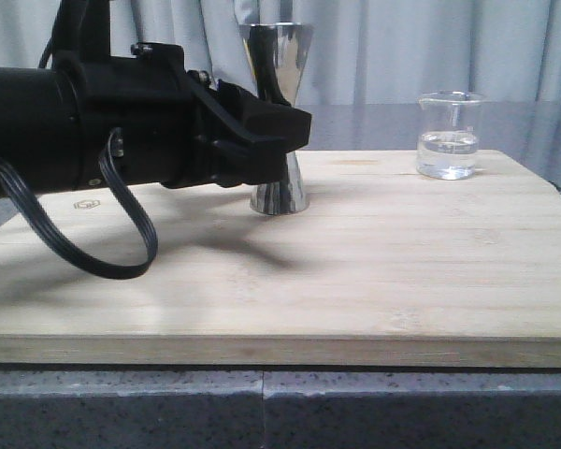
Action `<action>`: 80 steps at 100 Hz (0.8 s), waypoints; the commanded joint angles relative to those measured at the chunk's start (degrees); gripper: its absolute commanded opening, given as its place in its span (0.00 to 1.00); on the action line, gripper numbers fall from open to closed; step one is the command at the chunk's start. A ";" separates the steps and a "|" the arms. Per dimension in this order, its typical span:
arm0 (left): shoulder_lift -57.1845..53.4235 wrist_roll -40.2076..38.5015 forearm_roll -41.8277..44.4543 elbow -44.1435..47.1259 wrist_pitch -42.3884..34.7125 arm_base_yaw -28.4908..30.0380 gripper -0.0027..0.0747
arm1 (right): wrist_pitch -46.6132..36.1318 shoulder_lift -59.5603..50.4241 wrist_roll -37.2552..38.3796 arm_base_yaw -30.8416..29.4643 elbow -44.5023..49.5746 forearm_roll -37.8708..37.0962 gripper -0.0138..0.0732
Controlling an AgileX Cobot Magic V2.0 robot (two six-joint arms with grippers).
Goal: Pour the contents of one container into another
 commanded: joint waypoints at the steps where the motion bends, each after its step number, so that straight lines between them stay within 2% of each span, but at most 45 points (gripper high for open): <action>1: -1.76 -0.48 -0.75 -1.34 -4.36 0.16 0.25 | -5.03 0.73 0.00 0.04 -2.09 -0.05 0.66; 65: -1.76 -0.48 -0.75 -1.34 -5.73 0.16 0.02 | -5.82 0.73 0.00 0.04 -2.09 -0.05 0.66; 80: -1.76 -0.48 -0.75 -1.34 -8.13 0.05 0.01 | -5.94 0.73 0.00 0.04 -2.09 -0.05 0.66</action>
